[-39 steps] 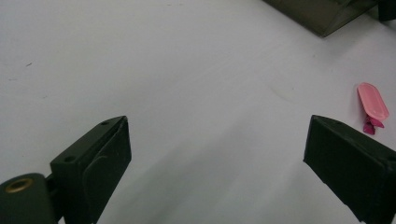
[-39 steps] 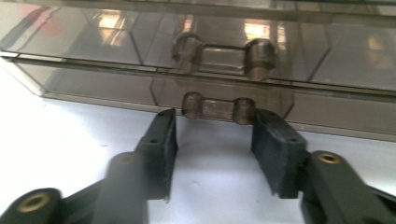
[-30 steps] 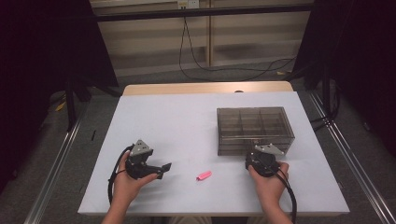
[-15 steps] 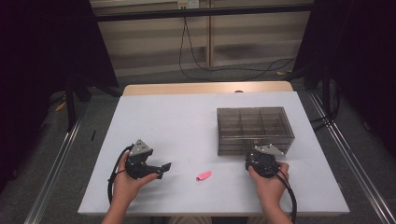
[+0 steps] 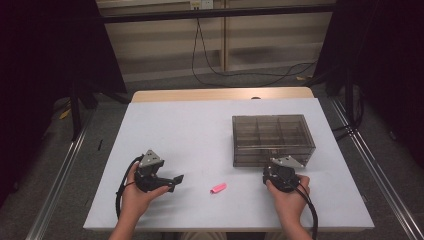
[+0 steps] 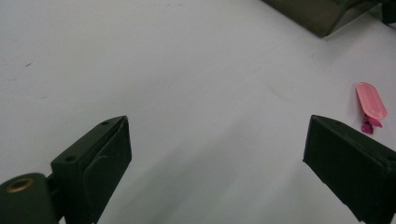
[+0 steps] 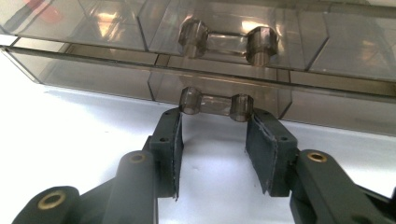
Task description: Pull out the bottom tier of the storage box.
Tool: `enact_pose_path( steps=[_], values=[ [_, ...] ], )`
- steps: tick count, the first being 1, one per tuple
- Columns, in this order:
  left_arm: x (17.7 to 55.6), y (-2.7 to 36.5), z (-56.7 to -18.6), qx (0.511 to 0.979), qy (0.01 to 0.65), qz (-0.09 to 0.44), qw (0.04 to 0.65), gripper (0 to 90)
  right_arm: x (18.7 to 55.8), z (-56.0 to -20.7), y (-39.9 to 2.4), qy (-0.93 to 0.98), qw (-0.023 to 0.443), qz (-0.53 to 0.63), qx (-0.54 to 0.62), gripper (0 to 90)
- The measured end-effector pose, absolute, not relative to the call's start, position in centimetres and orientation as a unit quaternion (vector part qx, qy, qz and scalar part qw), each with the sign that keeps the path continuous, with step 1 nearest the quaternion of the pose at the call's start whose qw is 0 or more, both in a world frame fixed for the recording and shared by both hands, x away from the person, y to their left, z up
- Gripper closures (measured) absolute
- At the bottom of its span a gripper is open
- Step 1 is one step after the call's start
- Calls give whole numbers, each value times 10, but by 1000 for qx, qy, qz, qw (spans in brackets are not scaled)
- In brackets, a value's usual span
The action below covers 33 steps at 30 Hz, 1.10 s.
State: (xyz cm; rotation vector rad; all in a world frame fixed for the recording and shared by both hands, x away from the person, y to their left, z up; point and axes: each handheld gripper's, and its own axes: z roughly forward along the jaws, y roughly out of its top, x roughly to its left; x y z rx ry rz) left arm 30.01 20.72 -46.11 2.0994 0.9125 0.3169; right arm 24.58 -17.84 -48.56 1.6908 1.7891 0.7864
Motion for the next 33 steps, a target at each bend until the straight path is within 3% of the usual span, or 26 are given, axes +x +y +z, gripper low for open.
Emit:
enact_pose_path(
  steps=[10,26,33],
  values=[
    [300,205,-462,833,361,124,402,76,239,-486,-184,666,274,300,625,656],
    [300,205,-463,835,358,124,399,76,246,-484,-177,661,270,291,637,471],
    [300,205,-462,836,357,125,399,76,246,-483,-177,645,271,297,650,551]
  ],
)
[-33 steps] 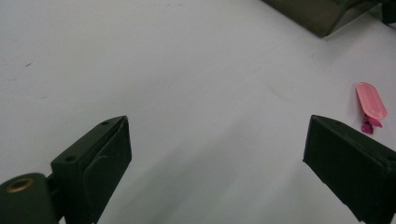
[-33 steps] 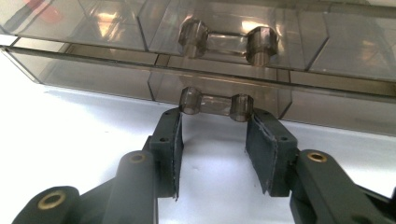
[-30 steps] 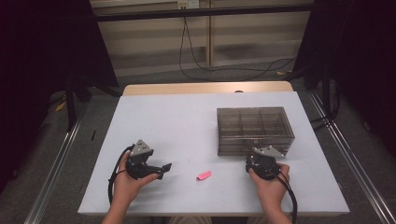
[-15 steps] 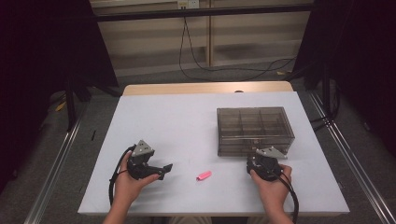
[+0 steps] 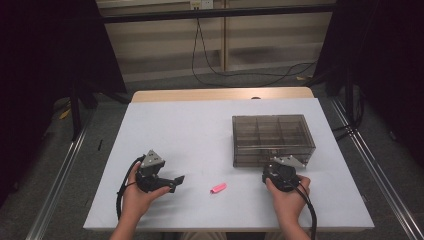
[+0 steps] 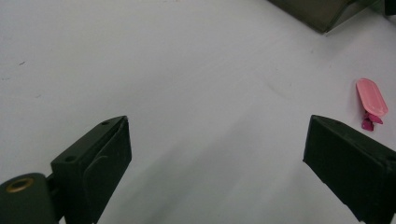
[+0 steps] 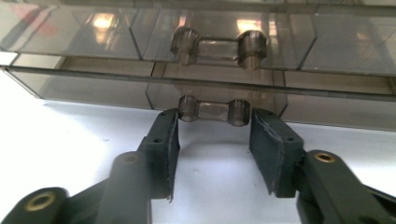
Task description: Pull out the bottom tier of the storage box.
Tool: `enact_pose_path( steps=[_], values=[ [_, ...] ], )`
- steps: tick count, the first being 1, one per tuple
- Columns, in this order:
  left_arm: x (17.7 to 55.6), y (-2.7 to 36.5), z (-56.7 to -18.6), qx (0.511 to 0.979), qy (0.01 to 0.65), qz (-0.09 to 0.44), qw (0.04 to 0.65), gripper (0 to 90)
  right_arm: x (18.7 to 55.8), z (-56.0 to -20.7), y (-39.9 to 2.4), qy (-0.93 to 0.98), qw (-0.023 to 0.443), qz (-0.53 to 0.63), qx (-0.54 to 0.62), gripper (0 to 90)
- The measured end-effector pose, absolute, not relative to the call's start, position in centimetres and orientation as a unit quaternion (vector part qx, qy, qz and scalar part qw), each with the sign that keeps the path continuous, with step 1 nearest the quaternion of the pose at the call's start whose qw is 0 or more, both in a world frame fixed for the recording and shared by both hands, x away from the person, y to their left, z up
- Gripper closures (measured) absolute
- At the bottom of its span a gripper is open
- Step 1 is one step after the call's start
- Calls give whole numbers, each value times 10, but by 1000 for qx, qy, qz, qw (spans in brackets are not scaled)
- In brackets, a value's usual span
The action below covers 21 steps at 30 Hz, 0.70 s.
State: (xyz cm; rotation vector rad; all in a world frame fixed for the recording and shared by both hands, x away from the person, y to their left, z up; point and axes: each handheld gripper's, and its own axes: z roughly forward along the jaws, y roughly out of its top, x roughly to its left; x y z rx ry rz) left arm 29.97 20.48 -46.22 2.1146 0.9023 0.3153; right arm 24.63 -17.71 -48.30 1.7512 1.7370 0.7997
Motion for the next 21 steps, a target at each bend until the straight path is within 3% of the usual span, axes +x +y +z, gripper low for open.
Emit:
enact_pose_path(
  steps=[9,10,12,13,15,21],
  values=[
    [298,202,-462,836,356,121,400,76,243,-482,-178,654,273,296,640,558],
    [298,201,-463,836,355,120,400,76,242,-482,-178,655,274,295,640,574],
    [298,199,-463,837,354,119,399,76,240,-482,-180,652,284,295,638,698],
    [298,198,-463,838,353,119,398,76,239,-483,-183,649,283,299,639,699],
    [297,196,-464,839,353,116,398,76,238,-484,-187,651,269,300,644,623],
    [296,192,-464,841,351,117,394,76,235,-483,-188,658,261,304,638,512]
  ],
)
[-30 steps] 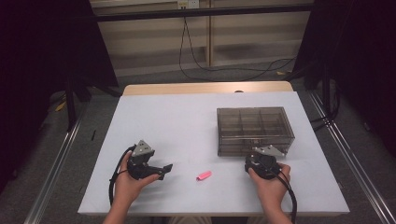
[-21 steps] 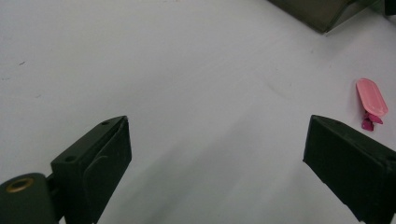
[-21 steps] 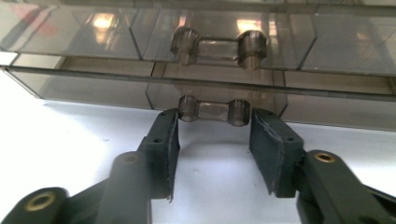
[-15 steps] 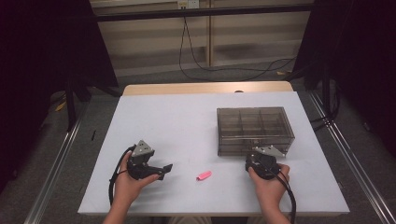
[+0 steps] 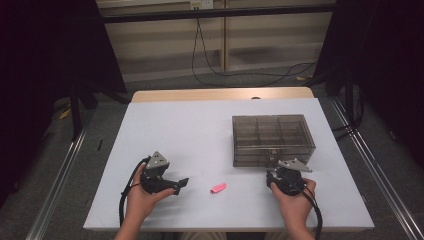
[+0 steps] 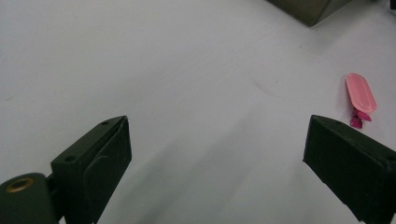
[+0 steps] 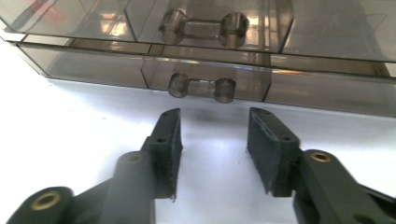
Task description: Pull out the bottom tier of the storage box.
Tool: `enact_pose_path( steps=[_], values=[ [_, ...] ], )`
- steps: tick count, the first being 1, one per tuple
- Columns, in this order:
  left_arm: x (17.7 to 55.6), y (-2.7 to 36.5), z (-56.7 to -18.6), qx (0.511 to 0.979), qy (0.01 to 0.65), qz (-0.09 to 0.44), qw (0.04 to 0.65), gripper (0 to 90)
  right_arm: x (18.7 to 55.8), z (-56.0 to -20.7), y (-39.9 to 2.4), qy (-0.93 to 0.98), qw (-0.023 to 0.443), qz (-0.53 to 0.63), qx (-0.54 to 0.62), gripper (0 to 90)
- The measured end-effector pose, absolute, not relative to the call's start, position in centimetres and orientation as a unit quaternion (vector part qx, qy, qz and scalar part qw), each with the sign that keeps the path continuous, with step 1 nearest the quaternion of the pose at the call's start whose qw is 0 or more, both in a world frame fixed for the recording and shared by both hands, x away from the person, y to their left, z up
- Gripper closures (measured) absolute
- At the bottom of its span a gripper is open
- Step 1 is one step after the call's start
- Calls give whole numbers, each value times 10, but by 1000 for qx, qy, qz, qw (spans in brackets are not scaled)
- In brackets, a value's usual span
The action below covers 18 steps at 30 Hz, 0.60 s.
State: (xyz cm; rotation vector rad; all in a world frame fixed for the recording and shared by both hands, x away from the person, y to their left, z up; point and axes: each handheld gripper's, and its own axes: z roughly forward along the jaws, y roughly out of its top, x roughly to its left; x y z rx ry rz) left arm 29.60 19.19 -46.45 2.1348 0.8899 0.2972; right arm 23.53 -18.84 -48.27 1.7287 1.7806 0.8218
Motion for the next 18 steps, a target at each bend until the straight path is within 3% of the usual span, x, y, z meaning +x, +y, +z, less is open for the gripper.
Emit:
enact_pose_path(
  steps=[10,18],
  values=[
    [298,194,-464,845,344,121,390,76,249,-481,-178,640,273,296,655,456],
    [298,196,-463,842,347,119,395,76,253,-483,-173,619,279,299,670,552]
  ],
)
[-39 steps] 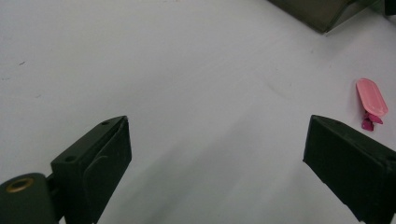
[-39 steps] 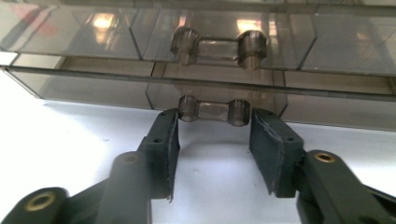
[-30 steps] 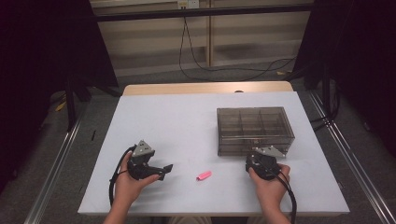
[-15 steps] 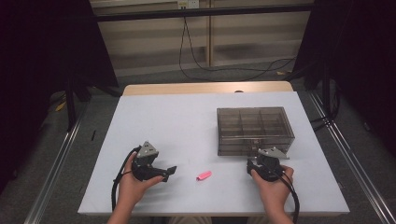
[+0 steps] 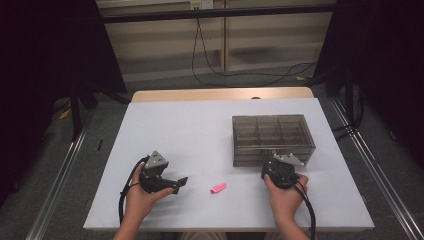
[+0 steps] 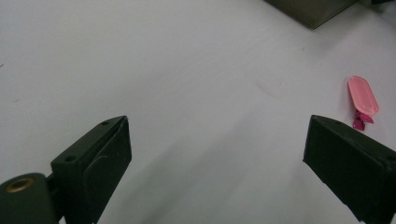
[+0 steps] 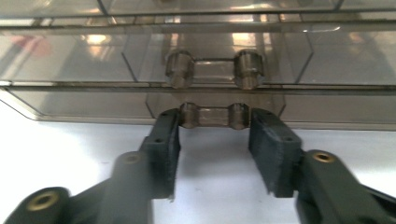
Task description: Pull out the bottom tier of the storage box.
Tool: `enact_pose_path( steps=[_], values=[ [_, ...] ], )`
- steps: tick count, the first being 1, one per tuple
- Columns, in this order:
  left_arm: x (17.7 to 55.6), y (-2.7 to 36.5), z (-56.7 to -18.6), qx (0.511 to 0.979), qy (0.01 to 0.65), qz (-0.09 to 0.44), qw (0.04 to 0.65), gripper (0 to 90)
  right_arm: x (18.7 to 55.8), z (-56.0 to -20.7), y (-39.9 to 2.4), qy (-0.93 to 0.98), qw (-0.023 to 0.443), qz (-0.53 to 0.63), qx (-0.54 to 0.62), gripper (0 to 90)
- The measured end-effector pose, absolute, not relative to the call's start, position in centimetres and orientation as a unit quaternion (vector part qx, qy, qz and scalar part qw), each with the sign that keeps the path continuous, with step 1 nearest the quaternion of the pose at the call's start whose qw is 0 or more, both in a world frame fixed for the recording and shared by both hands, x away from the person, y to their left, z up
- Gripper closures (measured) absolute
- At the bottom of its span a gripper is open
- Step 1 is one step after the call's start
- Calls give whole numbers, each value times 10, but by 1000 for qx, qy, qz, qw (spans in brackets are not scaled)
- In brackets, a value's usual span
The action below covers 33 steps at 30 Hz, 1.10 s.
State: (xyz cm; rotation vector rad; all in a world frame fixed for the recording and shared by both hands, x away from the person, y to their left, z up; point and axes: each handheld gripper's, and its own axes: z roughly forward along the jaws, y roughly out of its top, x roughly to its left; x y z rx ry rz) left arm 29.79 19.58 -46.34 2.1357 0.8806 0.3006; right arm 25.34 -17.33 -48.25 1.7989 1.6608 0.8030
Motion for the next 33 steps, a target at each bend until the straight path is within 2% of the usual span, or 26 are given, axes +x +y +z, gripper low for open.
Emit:
enact_pose_path(
  steps=[25,26,27,33],
  values=[
    [297,193,-464,845,344,119,391,76,239,-481,-173,638,287,296,650,563],
    [297,193,-464,844,345,119,393,76,237,-481,-173,638,292,296,648,711],
    [296,192,-464,844,346,118,393,76,234,-479,-174,635,306,299,644,807],
    [295,190,-463,846,343,118,391,76,228,-482,-182,639,283,314,643,686]
  ],
)
